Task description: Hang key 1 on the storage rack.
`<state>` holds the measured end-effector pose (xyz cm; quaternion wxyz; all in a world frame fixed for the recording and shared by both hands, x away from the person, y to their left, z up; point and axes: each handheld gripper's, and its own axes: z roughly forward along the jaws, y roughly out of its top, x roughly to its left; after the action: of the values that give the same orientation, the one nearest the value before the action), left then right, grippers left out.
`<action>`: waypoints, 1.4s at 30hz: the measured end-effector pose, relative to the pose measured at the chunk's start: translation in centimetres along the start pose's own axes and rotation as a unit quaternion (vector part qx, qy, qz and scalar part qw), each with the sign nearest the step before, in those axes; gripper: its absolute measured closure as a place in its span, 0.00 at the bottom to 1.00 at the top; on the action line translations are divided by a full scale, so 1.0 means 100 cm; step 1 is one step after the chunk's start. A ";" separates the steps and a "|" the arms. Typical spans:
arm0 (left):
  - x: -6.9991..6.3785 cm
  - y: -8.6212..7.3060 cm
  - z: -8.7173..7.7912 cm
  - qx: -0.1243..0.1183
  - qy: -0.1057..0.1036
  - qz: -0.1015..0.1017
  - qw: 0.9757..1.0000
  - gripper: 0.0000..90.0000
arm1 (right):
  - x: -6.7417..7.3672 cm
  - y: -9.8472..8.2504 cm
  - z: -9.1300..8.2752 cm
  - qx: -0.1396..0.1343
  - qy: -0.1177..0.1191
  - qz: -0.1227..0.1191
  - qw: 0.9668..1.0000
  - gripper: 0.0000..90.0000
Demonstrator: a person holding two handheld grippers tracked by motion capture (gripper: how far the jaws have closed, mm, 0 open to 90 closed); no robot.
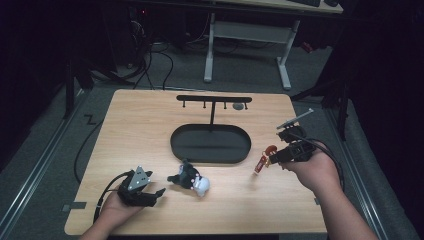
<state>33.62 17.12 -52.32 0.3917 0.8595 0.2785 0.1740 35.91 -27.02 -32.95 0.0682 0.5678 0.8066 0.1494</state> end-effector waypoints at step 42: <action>0.000 -0.002 0.002 0.009 -0.003 0.005 1.000 0.26 | 0.007 0.071 -0.003 -0.039 -0.015 -0.004 0.999 0.75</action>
<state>33.66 17.12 -52.59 0.3839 0.8650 0.2743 0.1710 41.93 -24.24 -30.36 0.1031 0.5634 0.8016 0.1716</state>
